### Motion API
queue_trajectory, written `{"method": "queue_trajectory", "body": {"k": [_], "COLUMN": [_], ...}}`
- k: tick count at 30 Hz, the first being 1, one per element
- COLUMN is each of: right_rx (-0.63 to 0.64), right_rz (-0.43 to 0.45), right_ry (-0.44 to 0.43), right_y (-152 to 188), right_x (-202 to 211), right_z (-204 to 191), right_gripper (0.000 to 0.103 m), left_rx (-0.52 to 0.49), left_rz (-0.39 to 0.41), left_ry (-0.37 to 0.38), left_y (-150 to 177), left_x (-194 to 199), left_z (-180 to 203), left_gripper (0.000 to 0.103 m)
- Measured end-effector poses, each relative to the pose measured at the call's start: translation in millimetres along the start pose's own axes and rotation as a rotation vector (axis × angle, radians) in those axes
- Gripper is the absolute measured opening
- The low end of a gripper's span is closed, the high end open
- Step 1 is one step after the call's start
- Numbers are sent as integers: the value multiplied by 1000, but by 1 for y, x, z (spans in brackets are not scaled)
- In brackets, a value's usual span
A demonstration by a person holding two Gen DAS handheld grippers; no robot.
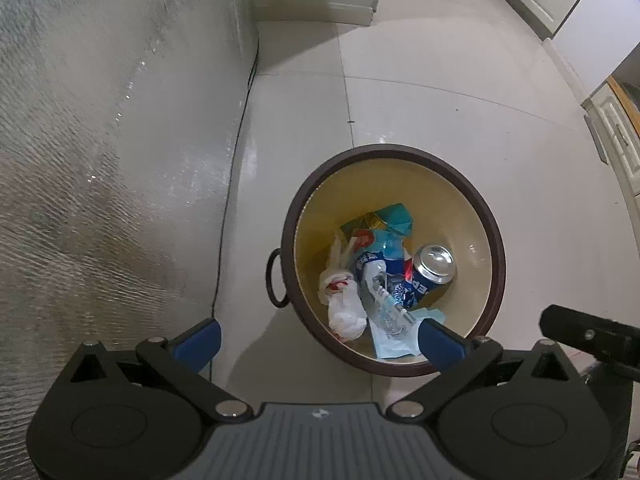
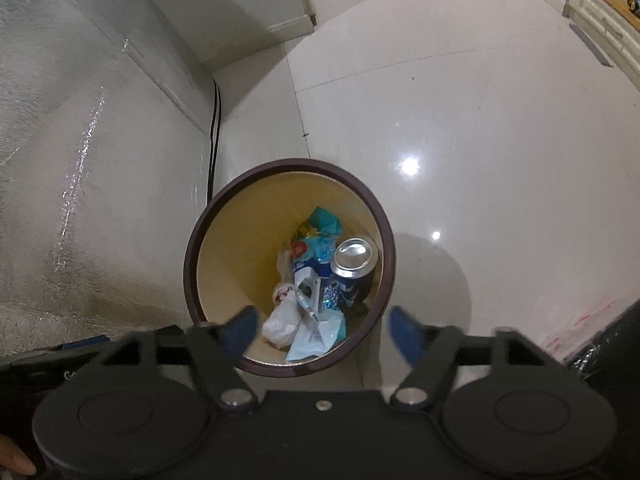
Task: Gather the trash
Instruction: 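Open the left tool to drop the bag while the right tool drops the wrapper, then raise both open tools and move them back toward the bed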
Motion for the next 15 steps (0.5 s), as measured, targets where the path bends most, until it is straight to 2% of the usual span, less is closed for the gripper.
{"method": "queue_trajectory", "body": {"k": [8, 15], "right_rx": [30, 54], "right_rz": [48, 64], "right_ry": [23, 53], "right_y": [2, 10], "right_x": [29, 49], "right_z": [1, 1], "right_gripper": [102, 103], "left_rx": [-9, -19], "left_rz": [19, 46], "left_ry": [-6, -6], "left_y": [6, 12], "left_x": [25, 52], "left_z": [-7, -11], "left_gripper": [103, 103]}}
Point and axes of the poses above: each gripper's, at about its wrist camera, not at the fingertips, and x roughly against the way its jaws point, z to its right, y to its underside, the point moved 6 cm from there along -x, roughly the way its jaws point, and after that the axes turned 8 degrees about -y, right-handed, at the moved point
